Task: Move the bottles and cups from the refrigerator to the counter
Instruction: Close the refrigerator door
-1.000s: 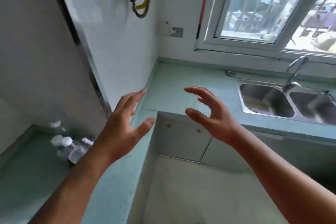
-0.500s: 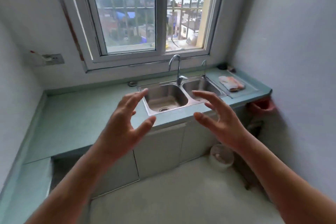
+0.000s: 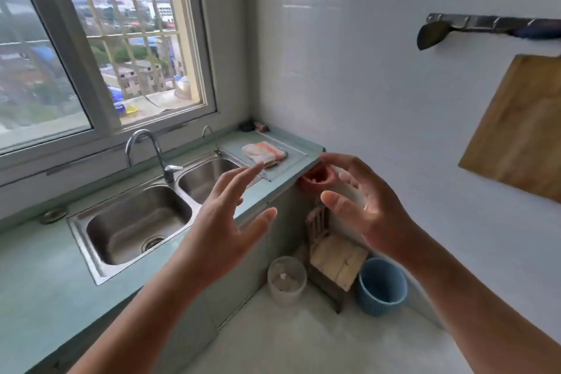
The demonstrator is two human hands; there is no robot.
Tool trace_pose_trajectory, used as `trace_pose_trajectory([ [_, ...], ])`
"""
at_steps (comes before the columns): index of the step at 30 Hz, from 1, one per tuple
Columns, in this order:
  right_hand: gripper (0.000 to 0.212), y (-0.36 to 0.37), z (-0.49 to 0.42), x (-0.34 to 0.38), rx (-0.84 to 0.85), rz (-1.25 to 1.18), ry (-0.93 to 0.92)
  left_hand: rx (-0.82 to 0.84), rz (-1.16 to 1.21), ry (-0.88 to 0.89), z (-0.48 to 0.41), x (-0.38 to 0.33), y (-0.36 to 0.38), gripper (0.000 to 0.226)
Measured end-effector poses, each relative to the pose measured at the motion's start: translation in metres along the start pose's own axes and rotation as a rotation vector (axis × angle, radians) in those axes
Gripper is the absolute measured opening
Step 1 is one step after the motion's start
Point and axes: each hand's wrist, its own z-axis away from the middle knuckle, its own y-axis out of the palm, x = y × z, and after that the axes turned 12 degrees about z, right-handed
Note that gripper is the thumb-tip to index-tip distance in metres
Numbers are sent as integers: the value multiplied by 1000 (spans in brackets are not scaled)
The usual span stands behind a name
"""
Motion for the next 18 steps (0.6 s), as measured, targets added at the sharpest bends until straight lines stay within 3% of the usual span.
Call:
trace_pose_trajectory([
  [9, 48, -62, -35, -68, -250, 169, 280, 289, 208, 171, -165, 48, 85, 66],
  [18, 52, -128, -5, -90, -575, 395, 520, 670, 441, 362, -268, 31, 198, 69],
])
